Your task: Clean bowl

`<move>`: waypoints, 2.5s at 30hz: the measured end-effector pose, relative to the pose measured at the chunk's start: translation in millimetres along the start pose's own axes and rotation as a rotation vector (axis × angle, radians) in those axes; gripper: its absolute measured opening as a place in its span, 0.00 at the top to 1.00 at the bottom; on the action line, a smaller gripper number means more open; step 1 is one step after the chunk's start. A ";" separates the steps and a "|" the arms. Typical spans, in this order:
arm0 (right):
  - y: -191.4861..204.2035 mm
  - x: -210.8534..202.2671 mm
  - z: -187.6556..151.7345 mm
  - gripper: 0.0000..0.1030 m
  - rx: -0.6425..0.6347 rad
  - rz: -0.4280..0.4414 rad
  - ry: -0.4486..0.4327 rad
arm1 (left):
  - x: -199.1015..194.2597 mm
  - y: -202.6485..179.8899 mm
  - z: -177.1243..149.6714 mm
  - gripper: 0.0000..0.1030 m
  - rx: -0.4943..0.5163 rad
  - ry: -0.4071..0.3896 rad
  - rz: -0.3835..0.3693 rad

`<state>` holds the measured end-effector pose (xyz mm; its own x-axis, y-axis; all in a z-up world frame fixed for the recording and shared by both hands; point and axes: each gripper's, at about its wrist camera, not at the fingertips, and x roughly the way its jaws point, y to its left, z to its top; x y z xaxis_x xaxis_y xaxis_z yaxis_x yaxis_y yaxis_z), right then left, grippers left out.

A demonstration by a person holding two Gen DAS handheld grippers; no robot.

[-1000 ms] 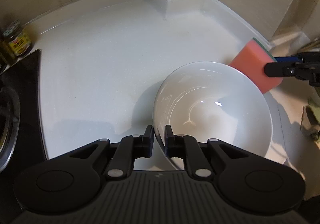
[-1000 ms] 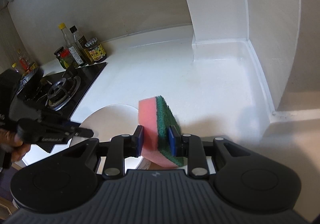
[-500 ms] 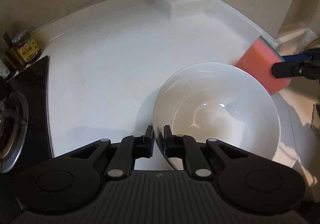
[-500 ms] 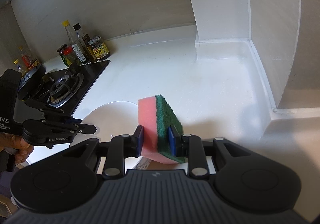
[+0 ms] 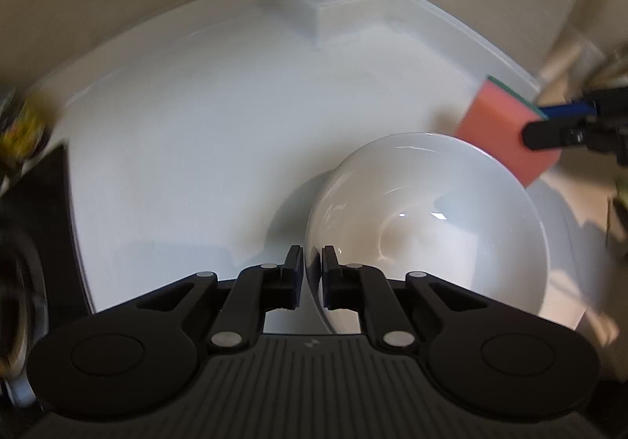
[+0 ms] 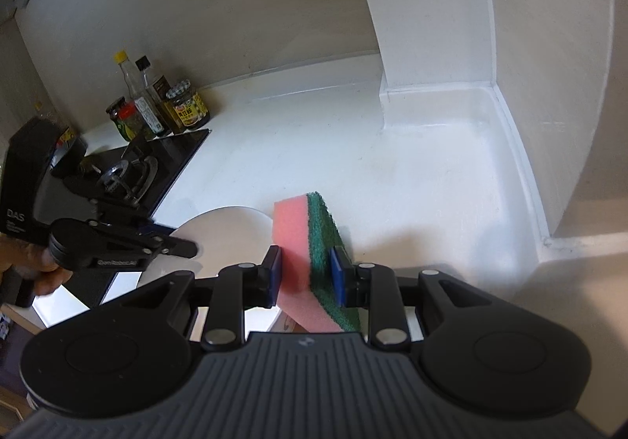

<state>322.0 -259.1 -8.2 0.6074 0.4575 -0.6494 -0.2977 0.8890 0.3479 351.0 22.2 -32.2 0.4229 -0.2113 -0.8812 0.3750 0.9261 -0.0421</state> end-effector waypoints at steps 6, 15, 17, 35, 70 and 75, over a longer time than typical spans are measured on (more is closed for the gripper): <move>0.2 -6.2 -7.1 0.78 0.031 0.007 -0.003 | -6.3 -5.7 -15.7 0.91 -0.042 -0.021 0.033; 4.2 -0.3 4.4 0.78 -0.042 -0.008 0.028 | 6.0 -16.0 8.9 0.91 0.216 -0.015 0.038; 7.6 5.1 7.5 0.78 -0.057 -0.028 0.024 | 8.4 -19.3 14.4 0.91 0.241 -0.008 0.048; 17.3 6.5 3.1 0.78 -0.091 -0.033 0.026 | -10.6 -24.5 -23.2 0.89 -0.120 -0.010 0.163; 10.2 0.0 -4.7 0.78 -0.032 -0.029 -0.001 | -18.0 -17.9 -22.0 0.84 -0.134 -0.039 0.135; 9.4 0.3 -0.8 0.78 -0.064 -0.020 0.018 | -10.6 -21.6 -8.6 0.87 0.109 -0.023 0.107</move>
<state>318.7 -250.5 -5.6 0.6010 0.4391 -0.6678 -0.3320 0.8972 0.2911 331.3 7.1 -26.0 0.4838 -0.1213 -0.8667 0.4138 0.9044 0.1044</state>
